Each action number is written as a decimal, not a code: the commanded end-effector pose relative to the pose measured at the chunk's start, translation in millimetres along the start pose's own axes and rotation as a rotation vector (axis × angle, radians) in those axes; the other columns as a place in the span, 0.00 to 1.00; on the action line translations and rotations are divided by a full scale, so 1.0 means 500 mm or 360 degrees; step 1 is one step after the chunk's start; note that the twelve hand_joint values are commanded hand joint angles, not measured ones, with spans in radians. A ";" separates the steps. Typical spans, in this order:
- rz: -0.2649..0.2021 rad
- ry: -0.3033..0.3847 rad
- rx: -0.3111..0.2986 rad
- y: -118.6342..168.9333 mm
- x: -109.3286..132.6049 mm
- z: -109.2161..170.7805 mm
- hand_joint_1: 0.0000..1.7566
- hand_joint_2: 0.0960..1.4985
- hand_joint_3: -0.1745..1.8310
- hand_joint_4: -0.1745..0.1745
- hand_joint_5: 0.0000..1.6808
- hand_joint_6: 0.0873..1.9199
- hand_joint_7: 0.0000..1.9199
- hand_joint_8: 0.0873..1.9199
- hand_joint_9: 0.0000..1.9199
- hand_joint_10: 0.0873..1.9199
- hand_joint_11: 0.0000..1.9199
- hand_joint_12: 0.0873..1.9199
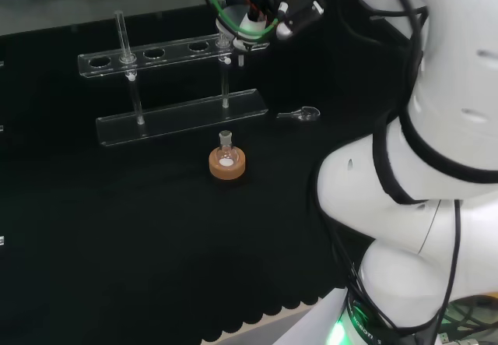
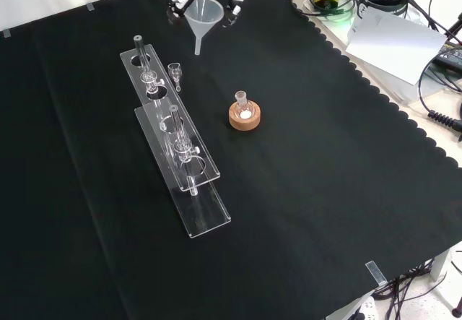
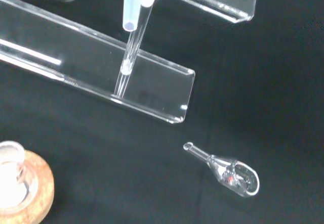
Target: Put the funnel back on the funnel stand.
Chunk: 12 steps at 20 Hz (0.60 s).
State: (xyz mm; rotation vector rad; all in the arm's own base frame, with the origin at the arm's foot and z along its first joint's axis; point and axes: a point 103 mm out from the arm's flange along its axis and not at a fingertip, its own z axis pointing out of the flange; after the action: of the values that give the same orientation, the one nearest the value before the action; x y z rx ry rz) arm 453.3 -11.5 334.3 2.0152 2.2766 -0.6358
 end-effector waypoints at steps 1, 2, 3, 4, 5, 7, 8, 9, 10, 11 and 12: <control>0.0073 0.0023 0.0026 0.077 -0.082 -0.026 0.46 0.48 0.39 0.64 0.45 0.35 0.32 0.28 0.52 0.15 0.36 0.62; 0.0078 0.0024 0.0021 0.082 -0.091 -0.025 0.46 0.48 0.39 0.64 0.45 0.35 0.32 0.28 0.52 0.15 0.36 0.62; 0.0080 0.0023 0.0020 0.088 -0.098 -0.024 0.46 0.48 0.39 0.64 0.45 0.35 0.32 0.28 0.52 0.15 0.36 0.62; 0.0084 0.0027 0.0019 0.093 -0.104 -0.022 0.46 0.48 0.39 0.64 0.45 0.35 0.32 0.28 0.52 0.15 0.36 0.62; 0.0088 0.0029 0.0022 0.098 -0.110 -0.019 0.46 0.48 0.39 0.64 0.45 0.35 0.32 0.29 0.52 0.15 0.36 0.62; 0.0091 0.0028 0.0037 0.109 -0.118 -0.014 0.46 0.48 0.39 0.63 0.45 0.35 0.32 0.29 0.52 0.15 0.36 0.62; 0.0092 0.0028 0.0044 0.115 -0.122 -0.012 0.46 0.48 0.39 0.63 0.45 0.35 0.32 0.29 0.52 0.15 0.36 0.62; 0.0096 0.0024 0.0049 0.119 -0.125 -0.010 0.46 0.48 0.39 0.63 0.45 0.35 0.32 0.29 0.52 0.16 0.36 0.62; 0.0101 0.0022 0.0053 0.123 -0.130 -0.009 0.46 0.48 0.39 0.63 0.45 0.35 0.32 0.29 0.52 0.16 0.36 0.62; 0.0107 0.0024 0.0059 0.127 -0.135 -0.008 0.46 0.48 0.39 0.63 0.45 0.35 0.32 0.29 0.52 0.16 0.36 0.62; 0.0111 0.0027 0.0063 0.130 -0.139 -0.007 0.46 0.48 0.39 0.63 0.45 0.35 0.32 0.29 0.52 0.16 0.36 0.62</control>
State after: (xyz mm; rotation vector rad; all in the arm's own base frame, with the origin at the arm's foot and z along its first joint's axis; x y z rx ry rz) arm 479.2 -2.5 389.1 1.9874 2.2606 -0.5007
